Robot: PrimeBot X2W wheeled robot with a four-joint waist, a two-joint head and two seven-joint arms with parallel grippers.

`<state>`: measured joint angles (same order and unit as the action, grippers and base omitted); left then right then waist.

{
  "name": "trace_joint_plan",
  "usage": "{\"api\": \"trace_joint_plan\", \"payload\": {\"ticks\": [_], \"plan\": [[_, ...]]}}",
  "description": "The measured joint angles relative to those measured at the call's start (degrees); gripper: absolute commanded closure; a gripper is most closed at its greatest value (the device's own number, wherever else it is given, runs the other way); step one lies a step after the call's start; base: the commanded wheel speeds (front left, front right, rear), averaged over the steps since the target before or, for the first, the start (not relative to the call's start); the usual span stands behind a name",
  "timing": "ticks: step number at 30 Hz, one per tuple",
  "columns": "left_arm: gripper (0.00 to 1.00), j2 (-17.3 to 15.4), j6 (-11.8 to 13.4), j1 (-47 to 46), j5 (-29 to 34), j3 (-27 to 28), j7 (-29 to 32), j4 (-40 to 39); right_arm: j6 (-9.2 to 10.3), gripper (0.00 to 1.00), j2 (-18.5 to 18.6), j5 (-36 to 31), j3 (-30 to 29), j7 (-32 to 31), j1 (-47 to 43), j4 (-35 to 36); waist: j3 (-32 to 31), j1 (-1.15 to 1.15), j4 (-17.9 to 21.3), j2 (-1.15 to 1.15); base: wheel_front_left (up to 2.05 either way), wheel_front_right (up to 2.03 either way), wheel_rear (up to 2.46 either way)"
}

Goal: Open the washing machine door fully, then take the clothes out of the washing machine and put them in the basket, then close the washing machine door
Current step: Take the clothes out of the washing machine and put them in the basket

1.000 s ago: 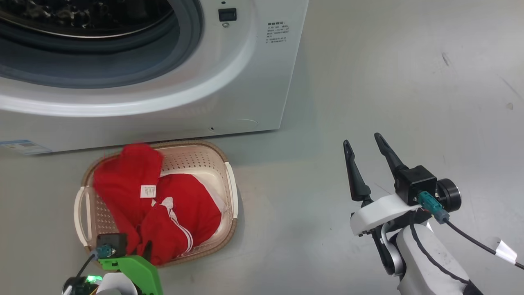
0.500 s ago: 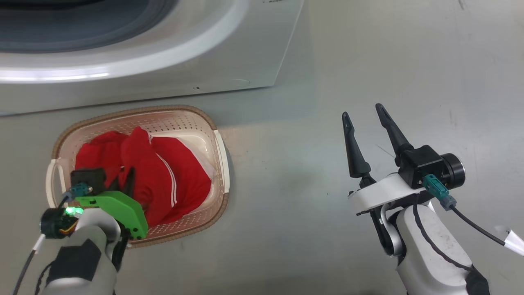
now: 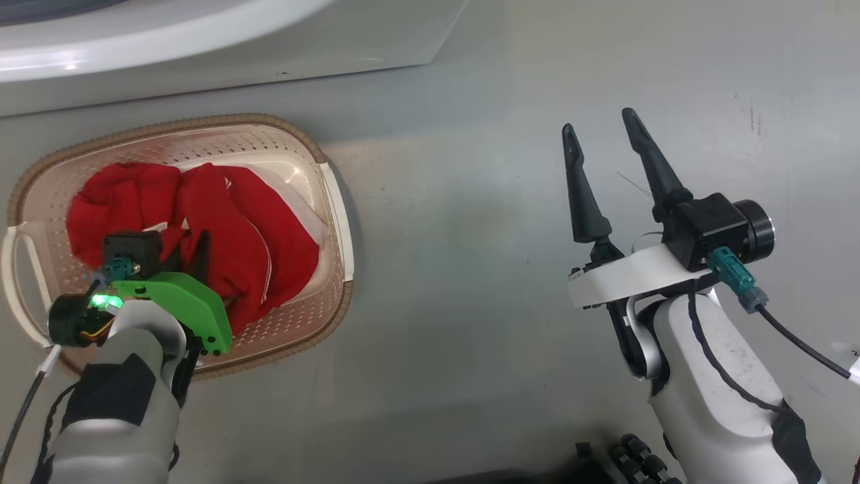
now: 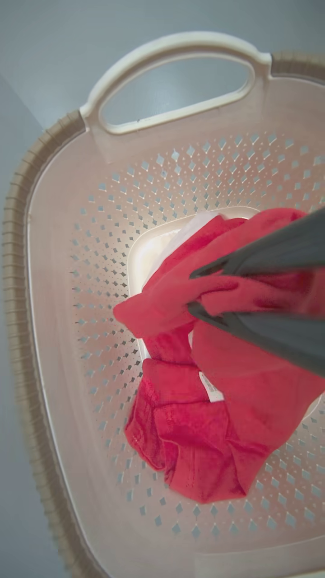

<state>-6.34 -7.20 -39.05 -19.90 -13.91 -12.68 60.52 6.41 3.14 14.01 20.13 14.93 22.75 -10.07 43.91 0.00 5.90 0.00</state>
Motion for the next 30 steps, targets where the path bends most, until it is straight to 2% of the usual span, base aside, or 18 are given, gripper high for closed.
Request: {"api": "trace_joint_plan", "payload": {"ticks": [1, 9, 22, 30], "plan": [[0.00, 0.18, 0.00, 0.01, -0.01, -0.19, 0.00, 0.20, 0.29, 0.00, 0.03, 0.00, -0.25, 0.00, 0.18, -0.02, 0.42, 0.00, 0.12, 0.00, 0.00, 0.00, 0.00], [0.00, 0.48, 0.00, 0.04, -0.62, -0.09, -1.08, 0.62, 0.31, 0.00, 0.07, -0.01, -0.90, 0.00, 0.35, -0.48, -0.11, 0.00, -0.08, 0.00, 0.00, 0.00, 0.00], [0.00, 1.31, 0.00, 4.10, -3.67, -0.19, -1.59, -0.38, 0.33, 0.00, 0.07, 0.71, -1.23, 0.00, 0.40, -2.74, -6.40, 0.00, -1.42, 0.00, 0.00, 0.00, 0.00], [0.00, 1.23, 0.00, 6.64, -4.24, 1.63, -1.59, -10.28, 0.32, 0.00, 0.07, 1.58, -1.96, 0.00, -0.46, -4.11, -11.92, 0.00, -2.01, 0.00, 0.00, 0.00, 0.00]]}}
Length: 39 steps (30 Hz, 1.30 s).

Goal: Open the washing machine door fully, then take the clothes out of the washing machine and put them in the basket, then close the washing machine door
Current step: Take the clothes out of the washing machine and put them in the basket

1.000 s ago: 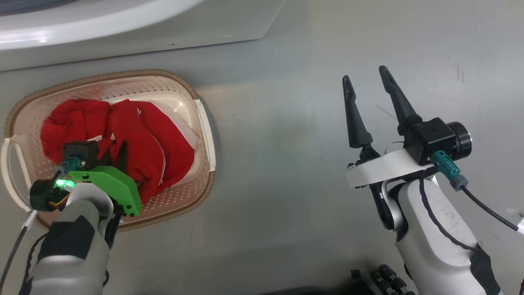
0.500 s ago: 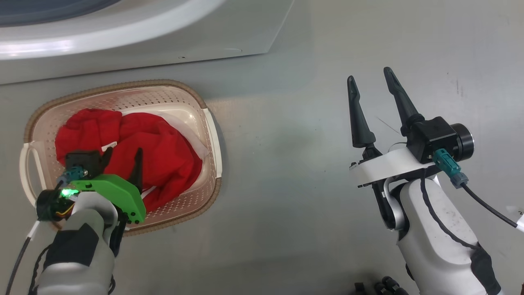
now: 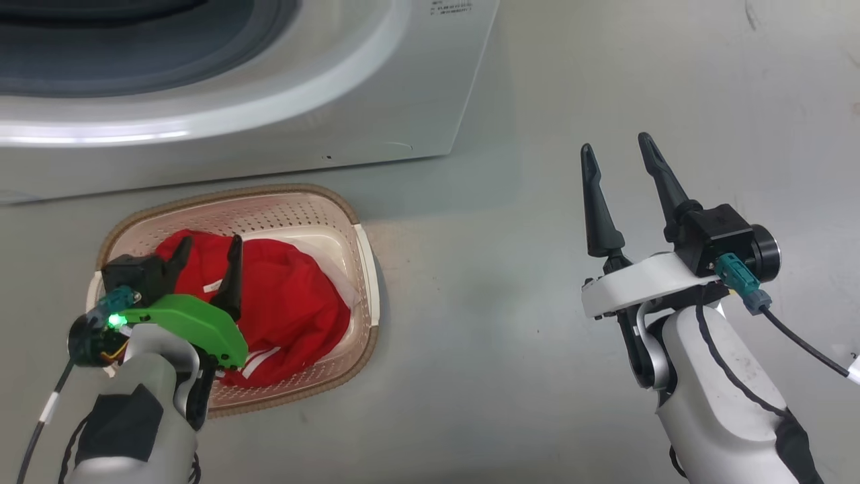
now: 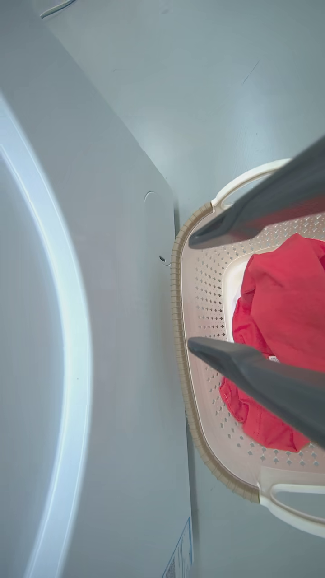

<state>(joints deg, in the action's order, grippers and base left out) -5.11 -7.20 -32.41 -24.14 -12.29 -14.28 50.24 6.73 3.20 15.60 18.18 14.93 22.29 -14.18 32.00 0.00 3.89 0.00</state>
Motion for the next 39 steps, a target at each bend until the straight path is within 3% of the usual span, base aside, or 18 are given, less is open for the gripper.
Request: {"api": "trace_joint_plan", "payload": {"ticks": [13, 17, 39], "plan": [[0.00, -1.26, 0.04, 8.63, 0.03, 6.81, 0.00, -11.01, -0.58, 0.00, -0.03, 0.66, -1.63, 0.00, -4.66, -1.31, -9.99, 0.00, -1.16, 0.00, 0.00, 0.00, 0.00], [0.00, -1.62, 1.30, 12.43, 0.98, 10.02, -0.02, -16.04, -0.80, 0.00, -0.05, 0.66, -2.23, 0.00, -6.55, -1.38, -13.92, 0.00, -1.51, 0.00, 0.00, 0.00, 0.00], [0.00, -0.23, 2.94, 28.47, 7.15, 14.70, -0.16, -32.31, -2.61, 0.00, 0.01, 0.59, -5.48, 0.00, -16.10, -0.74, -27.30, 0.00, -3.17, 0.00, 0.00, 0.00, 0.00]]}}
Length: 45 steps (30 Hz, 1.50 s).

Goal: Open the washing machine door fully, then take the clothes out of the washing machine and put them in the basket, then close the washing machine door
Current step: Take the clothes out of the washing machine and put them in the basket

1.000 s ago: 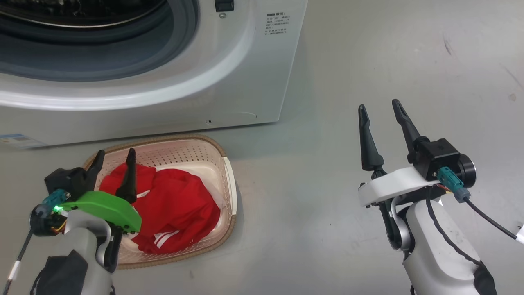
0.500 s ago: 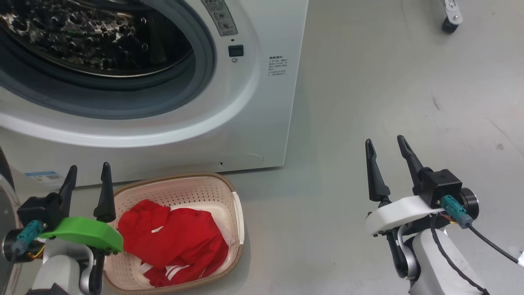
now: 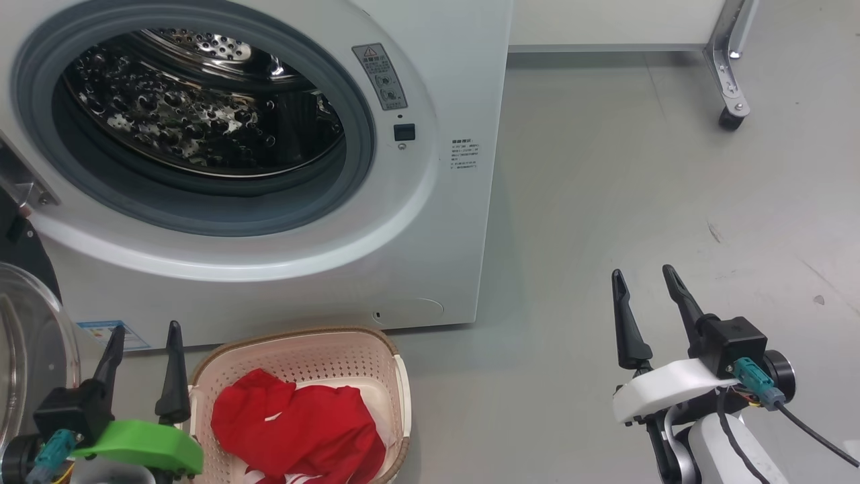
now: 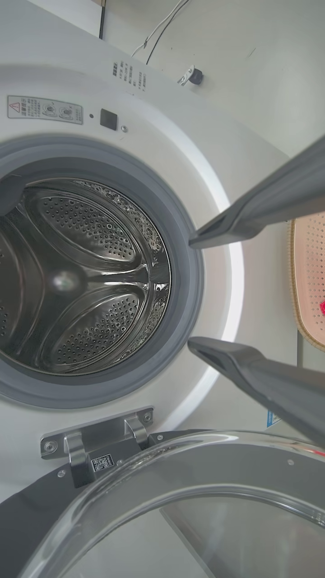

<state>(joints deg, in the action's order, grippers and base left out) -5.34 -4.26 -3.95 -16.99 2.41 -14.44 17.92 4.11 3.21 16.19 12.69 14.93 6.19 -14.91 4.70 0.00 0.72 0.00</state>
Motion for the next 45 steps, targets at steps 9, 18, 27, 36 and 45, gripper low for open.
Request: {"api": "trace_joint_plan", "payload": {"ticks": [9, 18, 27, 36, 45], "plan": [[0.00, 0.86, 0.00, 3.82, 0.76, 1.01, 0.01, -3.28, -0.52, 0.00, 0.00, -0.26, -0.44, 0.00, -0.95, 0.88, -1.76, 0.00, -0.21, 0.00, 0.00, 0.00, 0.00], [0.00, 1.75, -0.07, 5.80, 0.97, 0.92, 0.01, -5.03, -1.11, 0.00, 0.00, -1.29, -0.53, 0.00, -1.90, 1.04, -2.00, 0.00, -0.52, 0.00, 0.00, 0.00, 0.00], [0.00, 2.16, -0.14, 6.43, 1.46, 0.93, 0.01, -6.77, -1.12, 0.00, -0.01, -1.70, -0.62, 0.00, -1.99, 1.19, -1.80, 0.00, -0.66, 0.00, 0.00, 0.00, 0.00], [0.00, 2.30, -0.18, 7.07, 1.90, 1.10, 0.01, -7.49, -1.65, 0.00, -0.03, -1.76, -0.87, 0.00, -2.02, 1.25, -1.45, 0.00, -0.68, 0.00, 0.00, 0.00, 0.00], [0.00, 2.48, -0.57, 7.48, 2.52, 1.29, 0.01, -8.38, -1.70, 0.00, -0.15, -1.78, -1.32, 0.00, -2.02, 1.53, -1.04, 0.00, -0.54, 0.00, -0.10, 0.10, 0.00]]}}
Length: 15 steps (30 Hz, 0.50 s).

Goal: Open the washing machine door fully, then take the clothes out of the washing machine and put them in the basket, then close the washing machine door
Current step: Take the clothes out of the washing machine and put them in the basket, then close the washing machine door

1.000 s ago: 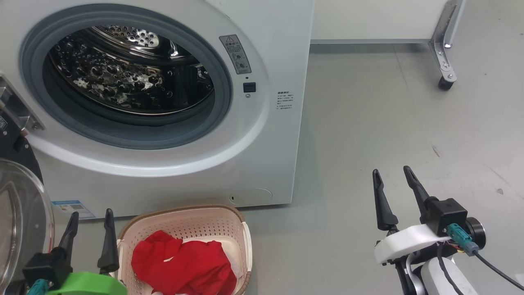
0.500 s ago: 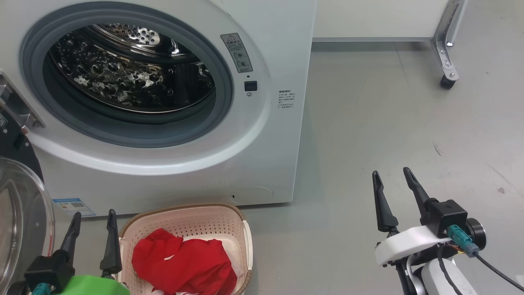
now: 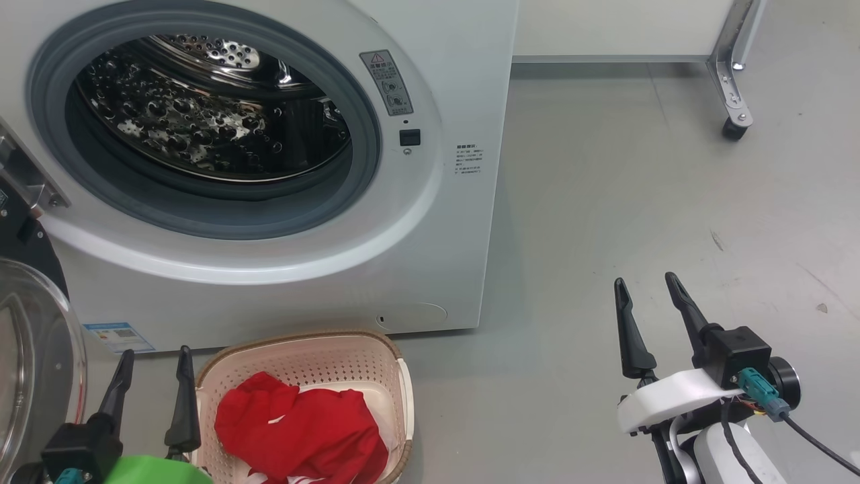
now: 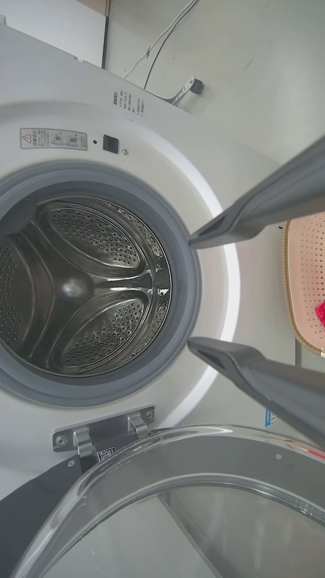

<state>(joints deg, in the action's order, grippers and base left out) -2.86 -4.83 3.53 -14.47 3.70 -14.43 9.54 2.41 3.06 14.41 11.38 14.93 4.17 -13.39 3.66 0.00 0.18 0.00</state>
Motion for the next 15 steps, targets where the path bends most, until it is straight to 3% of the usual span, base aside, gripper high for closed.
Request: {"api": "trace_joint_plan", "payload": {"ticks": [15], "plan": [[0.00, 0.16, 0.00, 0.01, 1.40, 0.86, 0.00, -0.75, -0.27, 0.00, -0.24, 0.01, -0.76, 0.00, -0.01, -0.03, -0.24, 0.00, 0.19, 0.00, -0.57, 0.57, 0.00]]}}
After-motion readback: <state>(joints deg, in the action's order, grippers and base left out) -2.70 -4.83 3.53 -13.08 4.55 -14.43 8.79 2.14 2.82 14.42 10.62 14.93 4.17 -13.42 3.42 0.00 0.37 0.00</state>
